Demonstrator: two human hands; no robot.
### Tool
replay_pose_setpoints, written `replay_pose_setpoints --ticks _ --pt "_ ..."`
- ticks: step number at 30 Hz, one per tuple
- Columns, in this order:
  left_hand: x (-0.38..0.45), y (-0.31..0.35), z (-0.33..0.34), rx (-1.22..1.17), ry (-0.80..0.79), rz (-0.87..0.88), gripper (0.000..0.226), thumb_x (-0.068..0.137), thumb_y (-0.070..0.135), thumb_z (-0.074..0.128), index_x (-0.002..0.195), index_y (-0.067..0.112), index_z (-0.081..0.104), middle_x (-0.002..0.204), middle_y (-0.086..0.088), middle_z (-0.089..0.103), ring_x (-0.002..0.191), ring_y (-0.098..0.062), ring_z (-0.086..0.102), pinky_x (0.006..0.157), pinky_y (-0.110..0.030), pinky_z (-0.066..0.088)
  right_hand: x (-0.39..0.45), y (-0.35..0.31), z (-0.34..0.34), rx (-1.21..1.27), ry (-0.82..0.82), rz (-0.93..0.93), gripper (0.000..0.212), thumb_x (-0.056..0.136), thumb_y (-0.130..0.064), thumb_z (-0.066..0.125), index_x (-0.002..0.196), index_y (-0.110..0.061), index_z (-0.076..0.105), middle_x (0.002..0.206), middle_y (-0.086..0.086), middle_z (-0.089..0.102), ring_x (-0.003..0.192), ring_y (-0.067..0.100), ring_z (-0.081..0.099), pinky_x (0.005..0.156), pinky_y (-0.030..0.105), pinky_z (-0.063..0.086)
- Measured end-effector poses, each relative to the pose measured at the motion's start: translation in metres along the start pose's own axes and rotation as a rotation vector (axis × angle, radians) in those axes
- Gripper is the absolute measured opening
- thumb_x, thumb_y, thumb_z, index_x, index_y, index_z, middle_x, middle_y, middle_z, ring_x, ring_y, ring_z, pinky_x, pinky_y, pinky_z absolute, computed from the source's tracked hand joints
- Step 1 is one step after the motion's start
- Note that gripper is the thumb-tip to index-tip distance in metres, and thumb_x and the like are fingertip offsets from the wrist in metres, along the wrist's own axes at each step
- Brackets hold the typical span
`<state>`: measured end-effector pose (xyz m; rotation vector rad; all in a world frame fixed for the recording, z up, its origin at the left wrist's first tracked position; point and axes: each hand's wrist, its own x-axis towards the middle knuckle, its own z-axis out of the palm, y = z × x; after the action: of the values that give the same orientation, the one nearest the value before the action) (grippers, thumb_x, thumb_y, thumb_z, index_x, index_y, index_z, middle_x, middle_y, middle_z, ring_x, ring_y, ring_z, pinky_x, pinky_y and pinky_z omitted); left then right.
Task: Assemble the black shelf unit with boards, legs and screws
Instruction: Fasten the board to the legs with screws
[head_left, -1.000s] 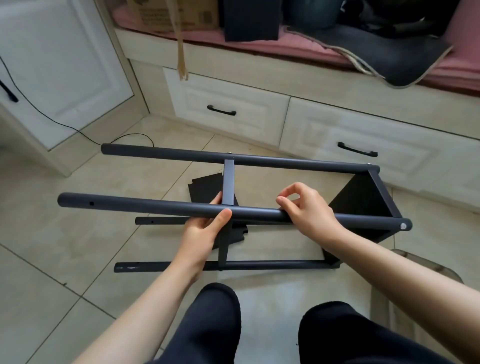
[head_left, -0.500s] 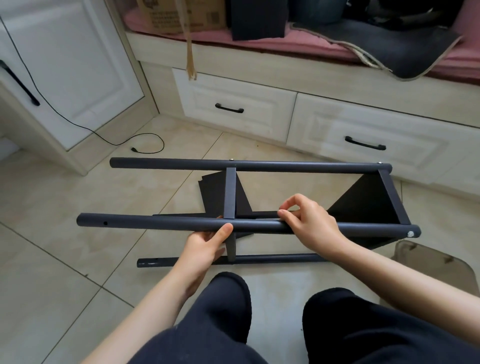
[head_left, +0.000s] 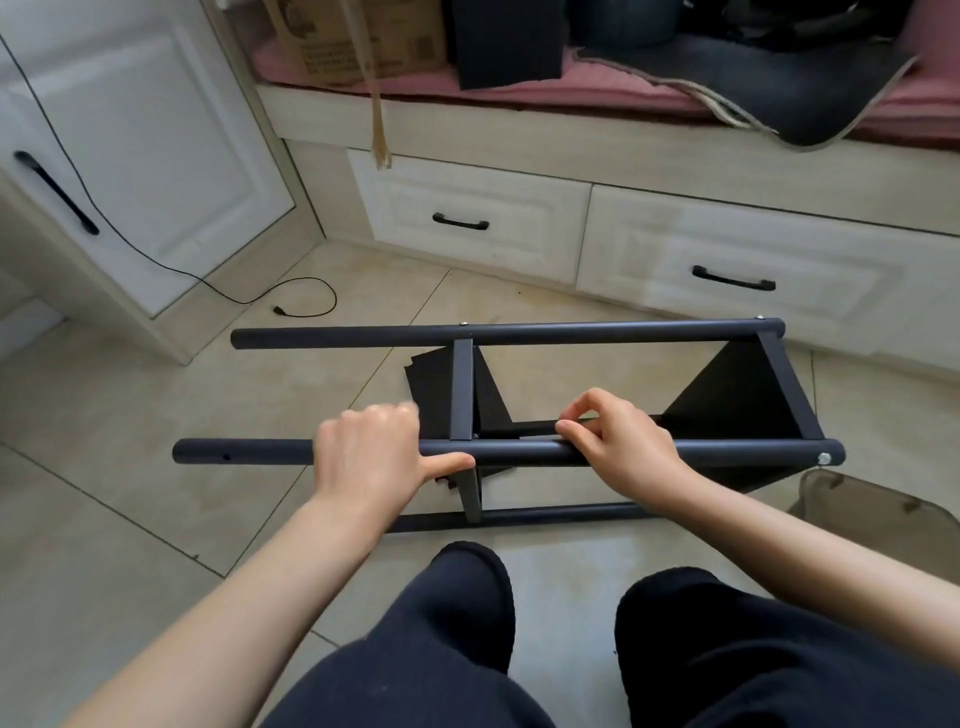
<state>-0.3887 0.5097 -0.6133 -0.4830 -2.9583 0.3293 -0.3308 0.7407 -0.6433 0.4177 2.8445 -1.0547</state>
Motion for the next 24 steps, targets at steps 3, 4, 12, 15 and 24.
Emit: replay_pose_setpoints --ticks 3,4,12,15,24 --pt "0.016 -0.011 0.008 -0.096 0.078 0.33 0.08 0.074 0.083 0.055 0.122 0.018 0.059 0.114 -0.004 0.058 0.108 -0.026 0.055 0.093 -0.039 0.045 0.001 0.0 0.0 -0.002 0.0 -0.009 0.013 0.098 -0.044 0.053 0.099 -0.031 0.055 0.079 -0.017 0.064 0.09 0.01 0.064 0.08 0.034 0.047" --pt "0.022 -0.015 0.01 -0.111 0.024 0.4 0.09 0.076 0.081 0.052 0.143 0.021 0.051 0.138 -0.007 0.053 0.13 -0.029 0.047 0.111 -0.043 0.036 0.001 0.0 0.0 0.0 -0.002 -0.008 0.013 0.098 -0.044 0.053 0.099 -0.032 0.055 0.08 -0.017 0.065 0.091 0.01 0.064 0.08 0.034 0.046" --pt "0.037 -0.029 0.034 -0.212 -0.14 0.66 0.088 0.085 0.083 0.022 0.159 0.034 0.021 0.167 0.008 -0.005 0.154 -0.016 -0.016 0.127 -0.04 -0.003 0.005 0.004 0.004 -0.013 -0.08 0.05 0.013 0.096 -0.047 0.054 0.094 -0.034 0.054 0.083 -0.017 0.06 0.089 0.009 0.06 0.079 0.037 0.047" --pt "0.025 -0.03 0.045 -0.497 -0.139 0.66 0.083 0.087 0.075 0.044 0.155 0.028 0.037 0.168 0.009 0.005 0.155 -0.008 -0.008 0.127 -0.037 0.006 0.009 0.005 0.008 -0.03 -0.163 0.083 0.012 0.096 -0.043 0.056 0.09 -0.034 0.053 0.084 -0.012 0.059 0.088 0.012 0.06 0.08 0.038 0.051" --pt "0.007 -0.031 0.054 -0.613 -0.089 0.655 0.077 0.087 0.066 0.056 0.15 0.023 0.044 0.167 0.003 0.019 0.156 -0.013 0.007 0.125 -0.037 0.017 0.04 -0.01 0.027 0.31 -0.499 0.053 0.008 0.091 -0.017 0.069 0.084 -0.014 0.069 0.076 0.001 0.074 0.065 0.007 0.067 0.062 0.018 0.056"
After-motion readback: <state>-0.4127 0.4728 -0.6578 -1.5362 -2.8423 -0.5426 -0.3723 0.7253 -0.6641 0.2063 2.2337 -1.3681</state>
